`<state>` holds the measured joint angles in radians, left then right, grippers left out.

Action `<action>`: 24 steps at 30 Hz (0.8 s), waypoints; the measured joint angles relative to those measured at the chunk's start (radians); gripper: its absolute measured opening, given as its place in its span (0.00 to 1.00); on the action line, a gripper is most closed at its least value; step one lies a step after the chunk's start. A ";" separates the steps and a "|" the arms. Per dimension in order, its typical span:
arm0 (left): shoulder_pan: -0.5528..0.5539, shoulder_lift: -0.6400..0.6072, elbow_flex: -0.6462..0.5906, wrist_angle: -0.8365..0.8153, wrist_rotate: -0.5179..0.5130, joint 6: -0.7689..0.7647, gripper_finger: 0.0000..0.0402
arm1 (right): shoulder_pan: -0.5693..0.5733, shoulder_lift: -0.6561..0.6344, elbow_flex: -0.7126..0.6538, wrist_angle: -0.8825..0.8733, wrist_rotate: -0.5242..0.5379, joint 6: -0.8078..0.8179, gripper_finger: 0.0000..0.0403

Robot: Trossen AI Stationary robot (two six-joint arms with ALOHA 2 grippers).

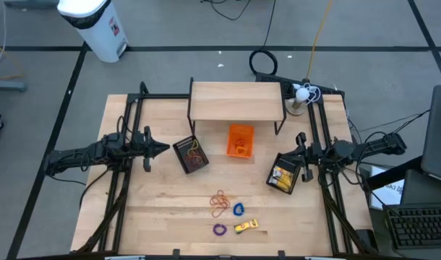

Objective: Pick & Place Office Desk Supplies
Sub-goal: Put the red rubberband into the left black bin

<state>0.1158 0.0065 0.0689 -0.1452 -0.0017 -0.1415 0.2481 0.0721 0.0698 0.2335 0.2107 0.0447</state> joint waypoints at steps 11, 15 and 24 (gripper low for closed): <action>-0.063 0.234 0.005 0.168 -0.005 -0.140 0.01 | 0.000 0.000 -0.016 0.030 0.001 -0.005 0.00; -0.140 0.466 0.095 0.268 -0.031 -0.129 0.01 | 0.000 0.000 -0.017 0.031 -0.002 -0.016 0.01; -0.325 1.127 0.430 0.280 -0.214 -0.096 0.01 | 0.001 0.000 -0.018 0.019 -0.003 -0.014 0.01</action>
<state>-0.2095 1.1334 0.4986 0.1349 -0.2157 -0.2375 0.2489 0.0723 0.0521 0.2523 0.2077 0.0309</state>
